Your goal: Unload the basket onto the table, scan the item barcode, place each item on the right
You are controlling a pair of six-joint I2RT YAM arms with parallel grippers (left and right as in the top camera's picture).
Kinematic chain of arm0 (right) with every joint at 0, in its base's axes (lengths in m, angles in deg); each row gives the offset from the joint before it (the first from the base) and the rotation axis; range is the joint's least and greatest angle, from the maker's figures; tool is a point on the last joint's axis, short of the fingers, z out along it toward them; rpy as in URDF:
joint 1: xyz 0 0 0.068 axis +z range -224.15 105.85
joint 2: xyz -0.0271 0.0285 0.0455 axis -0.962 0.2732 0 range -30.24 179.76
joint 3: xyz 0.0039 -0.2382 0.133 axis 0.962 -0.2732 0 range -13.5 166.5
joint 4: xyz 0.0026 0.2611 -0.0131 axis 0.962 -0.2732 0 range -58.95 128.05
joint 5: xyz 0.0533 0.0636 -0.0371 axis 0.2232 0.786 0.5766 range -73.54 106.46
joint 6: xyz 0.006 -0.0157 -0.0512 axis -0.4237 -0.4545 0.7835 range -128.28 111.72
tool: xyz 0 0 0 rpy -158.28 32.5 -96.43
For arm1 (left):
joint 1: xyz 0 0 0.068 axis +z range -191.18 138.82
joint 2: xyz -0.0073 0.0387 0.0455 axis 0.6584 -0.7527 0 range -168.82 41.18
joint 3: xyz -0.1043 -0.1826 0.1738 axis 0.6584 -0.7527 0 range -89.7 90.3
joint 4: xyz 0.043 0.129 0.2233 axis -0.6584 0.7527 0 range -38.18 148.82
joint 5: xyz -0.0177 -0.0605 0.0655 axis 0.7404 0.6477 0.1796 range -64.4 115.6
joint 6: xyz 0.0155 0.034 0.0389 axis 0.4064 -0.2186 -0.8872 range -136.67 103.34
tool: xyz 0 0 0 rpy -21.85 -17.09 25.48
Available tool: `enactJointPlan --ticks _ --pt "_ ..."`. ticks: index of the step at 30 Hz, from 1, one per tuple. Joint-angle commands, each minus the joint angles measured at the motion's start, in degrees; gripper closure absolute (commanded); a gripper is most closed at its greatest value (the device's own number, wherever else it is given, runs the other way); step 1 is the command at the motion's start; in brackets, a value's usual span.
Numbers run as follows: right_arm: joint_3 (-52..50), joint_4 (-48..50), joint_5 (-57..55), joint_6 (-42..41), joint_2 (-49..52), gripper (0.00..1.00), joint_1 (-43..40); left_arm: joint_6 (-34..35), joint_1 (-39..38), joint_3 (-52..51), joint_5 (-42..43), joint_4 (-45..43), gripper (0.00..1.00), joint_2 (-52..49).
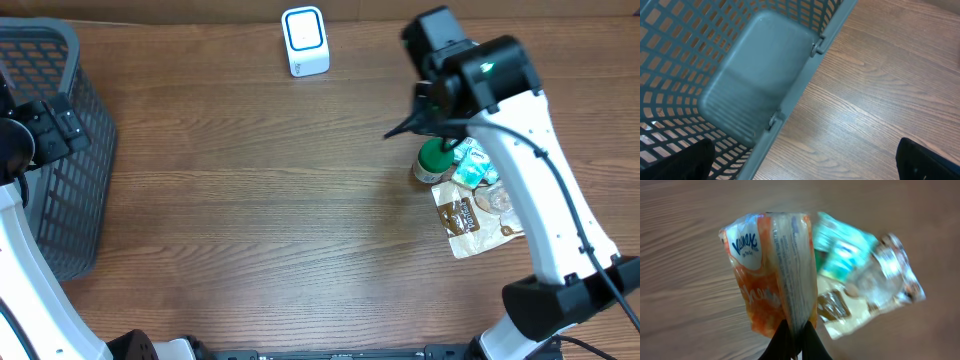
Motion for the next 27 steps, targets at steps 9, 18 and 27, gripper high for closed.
enactJointPlan --ticks 9,18,27 --pt "-19.3 5.1 6.8 -6.3 0.2 0.96 -14.3 -1.1 0.2 0.7 -0.5 -0.1 0.01 -0.1" --pt "-24.3 10.9 7.6 -2.2 0.2 0.48 -14.6 -1.1 0.2 0.7 -0.5 -0.1 0.01 -0.1" --pt "-18.2 5.0 8.4 3.0 -4.6 0.50 -14.2 -1.1 0.2 0.7 -0.5 -0.1 0.00 -0.1"
